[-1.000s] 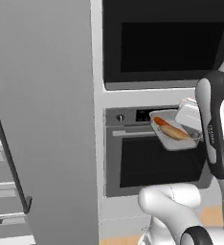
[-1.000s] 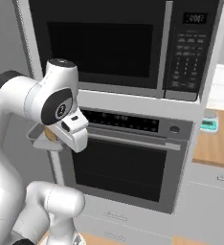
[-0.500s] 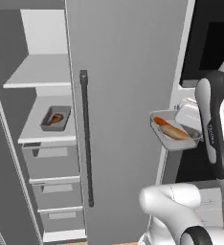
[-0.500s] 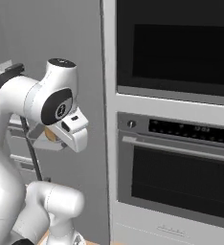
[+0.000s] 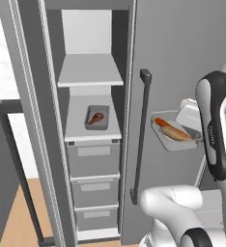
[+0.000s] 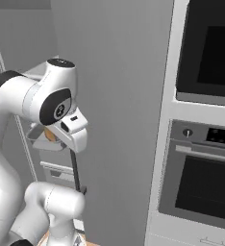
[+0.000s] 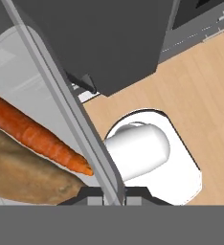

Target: Take the meat container that has the chicken drumstick and place it on the second highest rack of the freezer. Then take the vegetable container that has the carrot and sweet potato and place it on the highest rack of the freezer.

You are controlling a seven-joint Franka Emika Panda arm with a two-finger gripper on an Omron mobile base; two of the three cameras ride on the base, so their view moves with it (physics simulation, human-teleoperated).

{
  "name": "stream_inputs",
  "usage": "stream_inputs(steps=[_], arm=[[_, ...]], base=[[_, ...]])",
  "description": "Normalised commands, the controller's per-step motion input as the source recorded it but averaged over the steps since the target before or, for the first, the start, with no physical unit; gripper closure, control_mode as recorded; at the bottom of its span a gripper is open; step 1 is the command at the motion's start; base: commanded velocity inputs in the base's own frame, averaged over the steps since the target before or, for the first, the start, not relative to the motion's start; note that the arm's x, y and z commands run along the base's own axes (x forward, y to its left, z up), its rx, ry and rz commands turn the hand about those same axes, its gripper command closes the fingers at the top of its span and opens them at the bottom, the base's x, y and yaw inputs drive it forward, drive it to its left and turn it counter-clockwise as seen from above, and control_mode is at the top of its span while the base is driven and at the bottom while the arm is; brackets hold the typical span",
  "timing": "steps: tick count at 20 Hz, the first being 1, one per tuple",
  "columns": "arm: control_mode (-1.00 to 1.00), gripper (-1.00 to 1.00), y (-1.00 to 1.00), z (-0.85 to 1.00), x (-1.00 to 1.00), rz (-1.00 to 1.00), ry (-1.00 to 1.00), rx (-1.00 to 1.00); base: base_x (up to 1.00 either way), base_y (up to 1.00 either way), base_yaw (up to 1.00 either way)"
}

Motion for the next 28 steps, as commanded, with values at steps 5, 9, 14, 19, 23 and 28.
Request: stream_inputs(steps=[5,9,14,19,23,28], arm=[[1.0,1.0,0.0,0.0,0.0,0.0,0.0,0.0],[1.0,1.0,0.0,0.0,0.0,0.0,0.0,0.0],[1.0,1.0,0.0,0.0,0.0,0.0,0.0,0.0],[1.0,1.0,0.0,0.0,0.0,0.0,0.0,0.0],[1.0,1.0,0.0,0.0,0.0,0.0,0.0,0.0],[1.0,1.0,0.0,0.0,0.0,0.0,0.0,0.0]], base=[[0.15,0.49,0.0],[0.29,0.51,0.01],[0.29,0.48,0.01],[0.51,0.13,0.0],[0.52,-0.03,0.0],[0.57,0.0,0.0]])
